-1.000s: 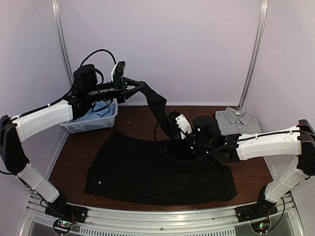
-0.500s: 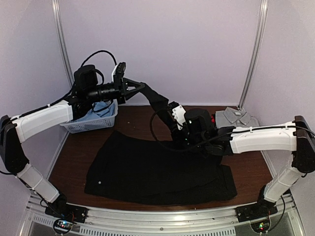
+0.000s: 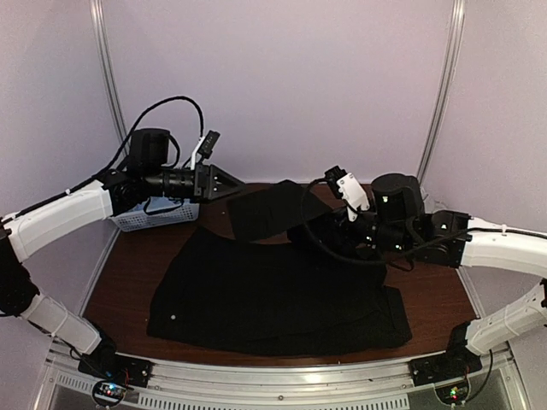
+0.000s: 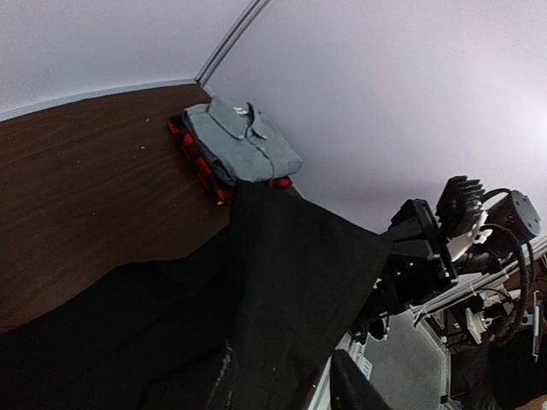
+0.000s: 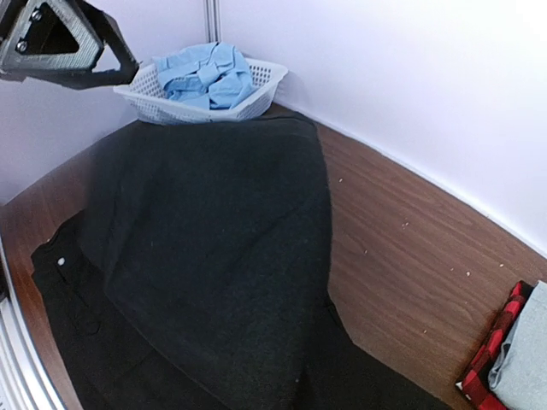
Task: Fold and stack the long sleeve shirts
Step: Pass from the left arm to the right, then pick up the shirt from the center of the board.
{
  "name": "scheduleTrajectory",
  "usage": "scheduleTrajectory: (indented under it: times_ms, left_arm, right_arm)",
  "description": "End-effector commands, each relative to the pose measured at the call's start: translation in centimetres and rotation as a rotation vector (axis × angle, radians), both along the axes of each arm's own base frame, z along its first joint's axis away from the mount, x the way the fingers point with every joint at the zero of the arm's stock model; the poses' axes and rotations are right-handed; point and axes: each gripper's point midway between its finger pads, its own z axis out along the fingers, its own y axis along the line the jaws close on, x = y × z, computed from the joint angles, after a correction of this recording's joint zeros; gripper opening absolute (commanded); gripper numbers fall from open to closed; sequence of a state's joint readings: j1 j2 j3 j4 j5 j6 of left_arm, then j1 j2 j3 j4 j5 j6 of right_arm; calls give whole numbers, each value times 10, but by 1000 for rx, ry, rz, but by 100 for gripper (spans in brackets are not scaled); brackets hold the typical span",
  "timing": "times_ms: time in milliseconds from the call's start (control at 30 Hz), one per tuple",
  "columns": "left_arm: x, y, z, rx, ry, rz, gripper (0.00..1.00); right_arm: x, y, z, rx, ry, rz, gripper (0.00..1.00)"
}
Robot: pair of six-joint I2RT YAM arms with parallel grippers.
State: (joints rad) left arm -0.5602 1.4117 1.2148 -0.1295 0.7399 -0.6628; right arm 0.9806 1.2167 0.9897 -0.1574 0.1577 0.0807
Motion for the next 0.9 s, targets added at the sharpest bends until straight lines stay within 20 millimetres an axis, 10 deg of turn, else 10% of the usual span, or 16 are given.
scheduleTrajectory:
  times_ms: [0, 333, 867]
  left_arm:
    - [12, 27, -36, 238, -142, 104, 44]
    - [95, 103, -120, 688, -128, 390, 52]
    - [126, 94, -213, 1010, -323, -66, 52]
  right_arm:
    - [-20, -8, -35, -49, 136, 65, 0]
    - [-48, -18, -31, 32, 230, 152, 0]
    - [-76, -33, -23, 129, 358, 212, 0]
